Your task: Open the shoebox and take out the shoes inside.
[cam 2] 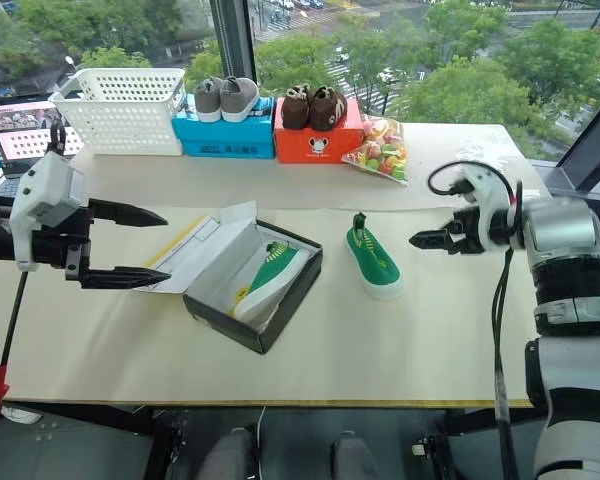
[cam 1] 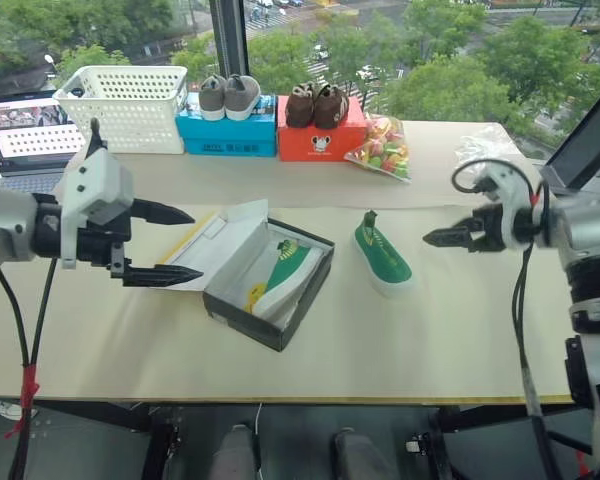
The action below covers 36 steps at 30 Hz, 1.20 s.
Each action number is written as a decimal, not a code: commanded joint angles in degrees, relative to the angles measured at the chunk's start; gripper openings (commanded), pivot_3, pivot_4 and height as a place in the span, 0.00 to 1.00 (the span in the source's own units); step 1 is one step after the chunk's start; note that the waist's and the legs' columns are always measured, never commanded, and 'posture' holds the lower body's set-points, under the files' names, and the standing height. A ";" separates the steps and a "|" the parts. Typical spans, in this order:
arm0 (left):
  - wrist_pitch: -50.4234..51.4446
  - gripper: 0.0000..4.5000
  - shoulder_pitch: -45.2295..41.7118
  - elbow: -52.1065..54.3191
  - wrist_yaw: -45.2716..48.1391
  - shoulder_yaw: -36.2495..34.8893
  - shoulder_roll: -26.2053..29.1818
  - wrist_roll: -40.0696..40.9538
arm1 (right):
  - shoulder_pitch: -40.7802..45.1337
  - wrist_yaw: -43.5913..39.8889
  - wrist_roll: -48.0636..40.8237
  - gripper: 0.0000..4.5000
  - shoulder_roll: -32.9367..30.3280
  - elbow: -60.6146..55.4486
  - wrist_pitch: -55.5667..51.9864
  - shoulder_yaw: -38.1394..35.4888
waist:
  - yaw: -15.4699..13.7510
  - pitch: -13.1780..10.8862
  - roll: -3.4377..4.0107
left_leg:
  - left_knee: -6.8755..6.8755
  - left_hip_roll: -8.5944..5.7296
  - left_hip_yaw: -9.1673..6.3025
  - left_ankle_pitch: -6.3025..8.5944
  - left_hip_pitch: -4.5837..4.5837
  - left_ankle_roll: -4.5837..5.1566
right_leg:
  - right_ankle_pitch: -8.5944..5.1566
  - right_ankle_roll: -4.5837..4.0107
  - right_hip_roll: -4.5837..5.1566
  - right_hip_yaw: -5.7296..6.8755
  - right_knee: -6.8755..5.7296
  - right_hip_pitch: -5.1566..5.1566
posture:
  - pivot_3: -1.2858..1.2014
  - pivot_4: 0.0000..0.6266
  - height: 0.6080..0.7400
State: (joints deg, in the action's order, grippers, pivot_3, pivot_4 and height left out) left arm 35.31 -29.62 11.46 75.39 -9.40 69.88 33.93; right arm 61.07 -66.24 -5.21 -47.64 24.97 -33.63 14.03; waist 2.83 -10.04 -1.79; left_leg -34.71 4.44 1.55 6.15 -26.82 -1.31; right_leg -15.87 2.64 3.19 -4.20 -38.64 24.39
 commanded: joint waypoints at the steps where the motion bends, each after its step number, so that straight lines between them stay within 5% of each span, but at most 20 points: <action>1: -0.16 1.00 0.33 0.01 0.38 -3.33 1.73 -0.01 | 3.64 -6.53 -1.23 0.99 4.78 -12.49 12.81 2.69 | 0.50 0.00 0.01 | 0.00 0.02 0.00 0.00 0.01 0.00 | 0.00 0.00 -0.02 0.00 -0.01 0.00 | 0.52 0.24 1.00; 6: -0.09 1.00 0.92 0.17 -0.02 -3.86 1.62 0.08 | 6.79 -12.90 2.56 0.99 11.55 -16.84 23.37 10.30 | -0.24 -0.02 -0.01 | -0.09 0.05 -0.01 0.00 -0.03 -0.01 | 0.01 -0.02 -0.04 0.04 -0.11 -0.03 | 0.52 0.24 1.00; 12: 0.47 1.00 2.77 1.52 -1.02 -5.60 1.56 0.33 | 8.83 -18.18 0.67 0.99 19.98 -17.48 22.67 13.66 | -1.13 -0.02 -0.01 | -0.18 0.03 -0.01 0.00 -0.06 -0.01 | 0.01 -0.03 0.01 0.09 -0.13 -0.06 | 0.52 0.24 1.00; 19: 1.86 1.00 6.73 4.01 -2.02 -9.48 1.89 0.90 | 11.59 -13.03 7.39 0.99 27.16 -9.08 20.93 16.95 | -1.13 -0.01 -0.02 | -0.16 0.06 -0.01 -0.01 -0.02 -0.02 | 0.02 -0.09 0.00 0.11 -0.24 -0.02 | 0.52 0.24 1.00; 36: 3.88 1.00 11.95 6.94 -2.96 -14.32 2.50 1.02 | 15.80 -18.91 8.24 0.99 30.67 1.15 21.39 15.04 | -0.77 -0.01 -0.02 | -0.12 0.06 -0.01 0.00 -0.02 -0.03 | 0.01 -0.12 -0.01 0.13 -0.26 0.01 | 0.52 0.24 1.00</action>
State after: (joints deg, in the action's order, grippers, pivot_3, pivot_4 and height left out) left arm 39.11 -17.52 17.20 72.84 -21.48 71.59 34.16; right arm 73.87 -84.32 5.19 -17.40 25.91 -11.40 32.29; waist 2.06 -10.05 -1.82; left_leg -34.83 4.50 1.55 6.14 -26.84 -1.34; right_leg -15.86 2.51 3.19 -4.08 -38.90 24.39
